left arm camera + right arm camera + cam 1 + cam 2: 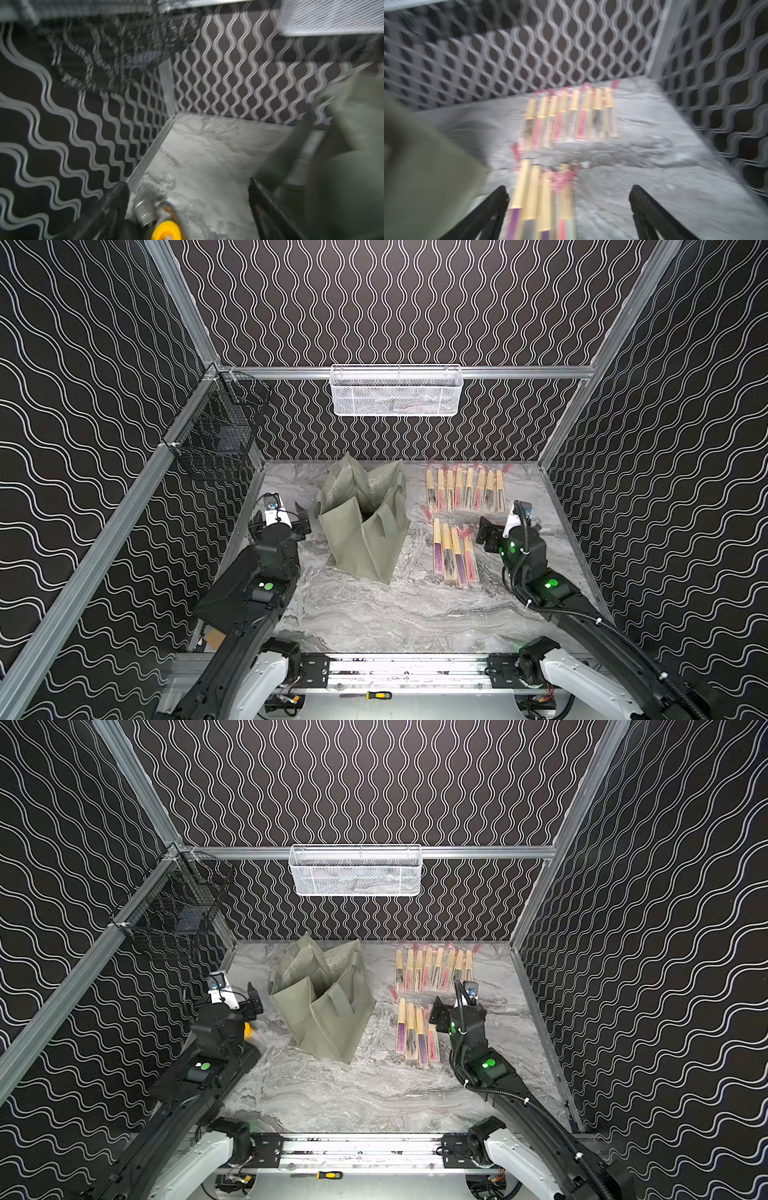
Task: Take out the folding fans from the tote bags
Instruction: Reset both arms
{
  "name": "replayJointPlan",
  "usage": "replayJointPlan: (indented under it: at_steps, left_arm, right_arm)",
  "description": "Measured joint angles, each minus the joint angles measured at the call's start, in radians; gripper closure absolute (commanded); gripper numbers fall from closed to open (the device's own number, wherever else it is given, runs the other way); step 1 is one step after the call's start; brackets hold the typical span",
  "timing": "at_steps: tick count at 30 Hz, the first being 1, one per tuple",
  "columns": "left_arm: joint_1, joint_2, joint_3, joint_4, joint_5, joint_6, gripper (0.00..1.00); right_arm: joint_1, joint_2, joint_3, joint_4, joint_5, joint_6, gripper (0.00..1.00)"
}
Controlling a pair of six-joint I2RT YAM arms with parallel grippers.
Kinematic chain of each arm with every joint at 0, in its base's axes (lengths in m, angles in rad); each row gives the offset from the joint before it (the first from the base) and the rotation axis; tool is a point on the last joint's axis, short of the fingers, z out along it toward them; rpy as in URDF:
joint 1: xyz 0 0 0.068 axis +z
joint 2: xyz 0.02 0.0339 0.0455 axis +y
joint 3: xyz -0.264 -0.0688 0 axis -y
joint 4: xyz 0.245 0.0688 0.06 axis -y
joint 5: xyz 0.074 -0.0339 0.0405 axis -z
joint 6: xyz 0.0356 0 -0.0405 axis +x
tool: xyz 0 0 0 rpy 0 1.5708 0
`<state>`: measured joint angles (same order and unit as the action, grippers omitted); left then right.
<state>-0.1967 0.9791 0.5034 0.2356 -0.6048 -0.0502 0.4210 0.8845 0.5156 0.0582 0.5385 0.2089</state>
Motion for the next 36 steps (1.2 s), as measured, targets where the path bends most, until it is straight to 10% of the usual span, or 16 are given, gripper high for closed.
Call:
replayJointPlan:
  at_steps: [6,18,27,36]
  left_arm:
    - [-0.012,0.147,-0.225,0.314,-0.021,0.03,0.13]
    - [0.006,0.683,-0.234,0.872,0.159,0.134,0.1]
    - [0.043,0.697,-0.227,0.945,0.301,0.14,0.09]
    - [0.055,0.691,-0.168,0.864,0.328,0.138,0.01]
  right_arm:
    - [-0.058,0.129,-0.205,0.267,0.105,-0.072,0.06]
    - [-0.243,0.381,-0.287,0.715,0.095,-0.142,0.05]
    - [-0.327,0.605,-0.347,1.114,-0.028,-0.201,0.07]
    - [-0.411,0.65,-0.266,1.091,-0.226,-0.191,0.07]
